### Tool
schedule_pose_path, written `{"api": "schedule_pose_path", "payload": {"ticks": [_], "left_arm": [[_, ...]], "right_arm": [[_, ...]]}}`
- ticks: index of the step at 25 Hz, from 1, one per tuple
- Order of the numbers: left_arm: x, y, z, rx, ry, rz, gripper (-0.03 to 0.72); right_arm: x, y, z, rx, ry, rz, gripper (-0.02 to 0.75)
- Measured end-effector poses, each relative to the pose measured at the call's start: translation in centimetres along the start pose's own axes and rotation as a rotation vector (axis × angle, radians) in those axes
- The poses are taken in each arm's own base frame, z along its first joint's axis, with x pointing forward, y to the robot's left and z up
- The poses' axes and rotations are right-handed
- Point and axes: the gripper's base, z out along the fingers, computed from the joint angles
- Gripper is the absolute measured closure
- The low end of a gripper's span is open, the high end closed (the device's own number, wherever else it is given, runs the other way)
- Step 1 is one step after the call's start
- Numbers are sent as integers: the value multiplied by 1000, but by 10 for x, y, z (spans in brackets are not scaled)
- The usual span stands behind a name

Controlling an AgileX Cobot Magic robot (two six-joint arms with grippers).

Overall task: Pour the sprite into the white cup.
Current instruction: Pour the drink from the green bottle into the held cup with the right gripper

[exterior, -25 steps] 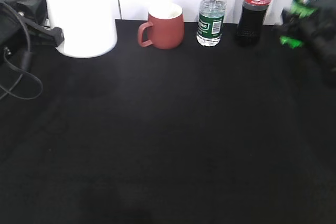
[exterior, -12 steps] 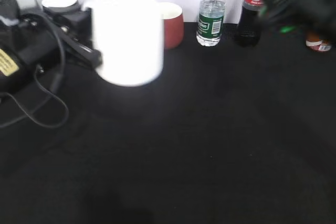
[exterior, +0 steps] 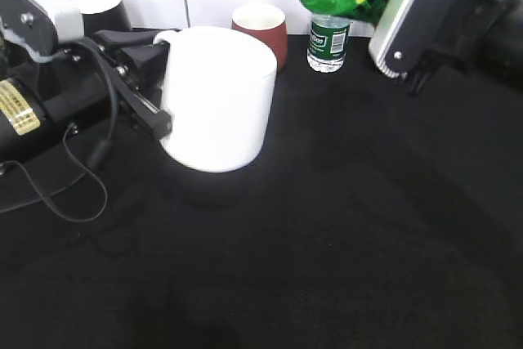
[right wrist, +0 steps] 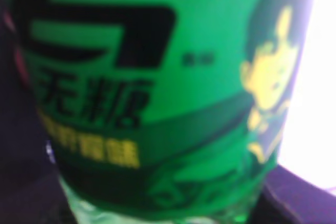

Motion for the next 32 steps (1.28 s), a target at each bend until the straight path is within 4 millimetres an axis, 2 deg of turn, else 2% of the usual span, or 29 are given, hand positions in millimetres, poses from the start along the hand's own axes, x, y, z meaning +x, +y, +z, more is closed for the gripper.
{"api": "schedule_pose_path", "payload": {"ticks": [6, 14, 32], "left_arm": [[0, 0, 0, 2, 3, 1, 651], [9, 0, 0, -1, 96, 3, 651], [5, 0, 0, 3, 58, 12, 651]], "right_arm": [[0, -1, 2, -14, 6, -179, 324], [1, 1, 2, -37, 17, -292, 331], [1, -1, 4, -63, 29, -369, 342]]}}
